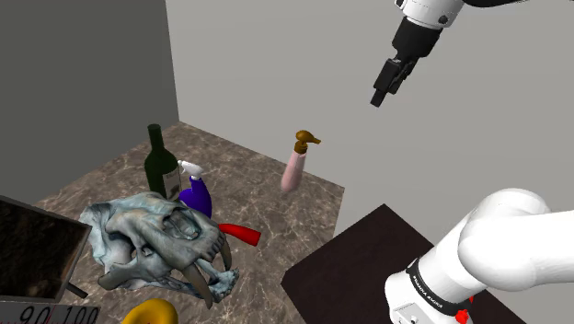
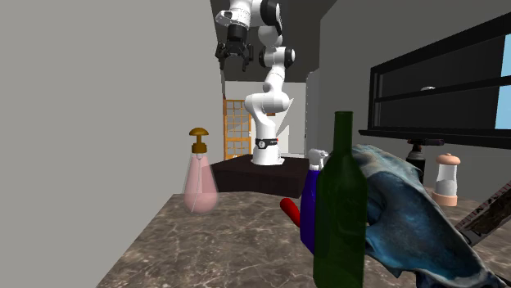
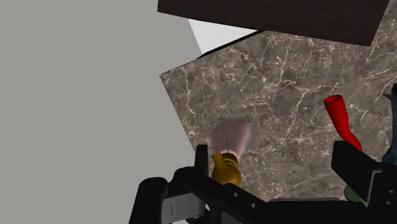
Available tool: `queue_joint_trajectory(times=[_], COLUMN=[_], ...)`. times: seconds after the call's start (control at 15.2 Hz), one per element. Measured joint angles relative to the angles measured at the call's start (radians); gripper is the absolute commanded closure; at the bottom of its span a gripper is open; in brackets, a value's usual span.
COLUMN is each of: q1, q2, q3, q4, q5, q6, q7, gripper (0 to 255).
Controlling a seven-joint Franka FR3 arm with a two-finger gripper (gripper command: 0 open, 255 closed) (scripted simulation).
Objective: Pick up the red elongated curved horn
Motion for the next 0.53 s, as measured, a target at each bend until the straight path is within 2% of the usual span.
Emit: queue_joint_trajectory(times=[0.26,0.53], q1=[0.013,0.034], q2=[0.025,0.098], q3=[0.023,0.060], q4=[-0.035,-0.088], q5=[0.012,0.028], q6=[0.049,0.155], q7=[0.020,0.052], gripper=[0,0])
